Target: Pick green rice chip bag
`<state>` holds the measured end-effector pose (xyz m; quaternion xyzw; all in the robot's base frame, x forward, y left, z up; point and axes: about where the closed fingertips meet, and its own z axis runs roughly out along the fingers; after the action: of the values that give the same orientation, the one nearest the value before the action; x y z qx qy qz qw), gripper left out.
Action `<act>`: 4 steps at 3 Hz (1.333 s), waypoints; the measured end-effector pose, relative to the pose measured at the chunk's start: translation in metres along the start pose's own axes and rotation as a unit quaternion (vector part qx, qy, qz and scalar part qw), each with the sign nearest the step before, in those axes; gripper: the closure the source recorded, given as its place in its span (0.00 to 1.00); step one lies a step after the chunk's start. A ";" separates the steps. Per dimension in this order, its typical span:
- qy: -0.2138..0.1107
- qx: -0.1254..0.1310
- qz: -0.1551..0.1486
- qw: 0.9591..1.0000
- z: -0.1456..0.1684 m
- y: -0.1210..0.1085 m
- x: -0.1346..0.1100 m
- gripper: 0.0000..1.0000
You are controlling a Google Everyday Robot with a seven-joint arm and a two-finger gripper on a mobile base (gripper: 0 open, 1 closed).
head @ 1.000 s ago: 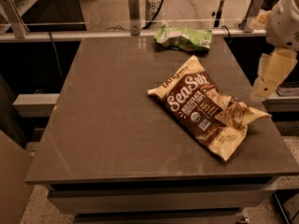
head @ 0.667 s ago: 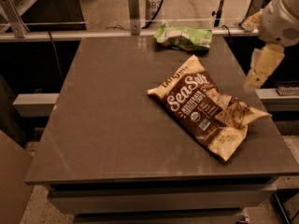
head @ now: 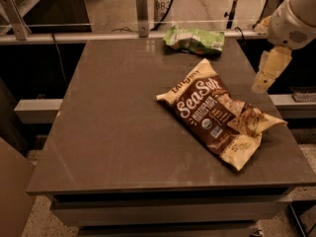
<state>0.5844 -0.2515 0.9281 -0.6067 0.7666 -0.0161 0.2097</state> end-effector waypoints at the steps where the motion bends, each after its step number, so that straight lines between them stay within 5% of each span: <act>1: 0.008 0.014 -0.003 1.000 0.017 -0.020 -0.001 0.00; 3: 0.016 0.077 -0.055 0.995 0.038 -0.060 -0.002 0.00; 4: -0.005 0.124 -0.107 0.987 0.050 -0.085 -0.006 0.00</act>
Offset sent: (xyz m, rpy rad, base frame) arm 0.0771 -0.0100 -0.0126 -0.1214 -0.1555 0.0159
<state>0.6815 -0.2569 0.9079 -0.6544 0.6886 -0.1304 0.2838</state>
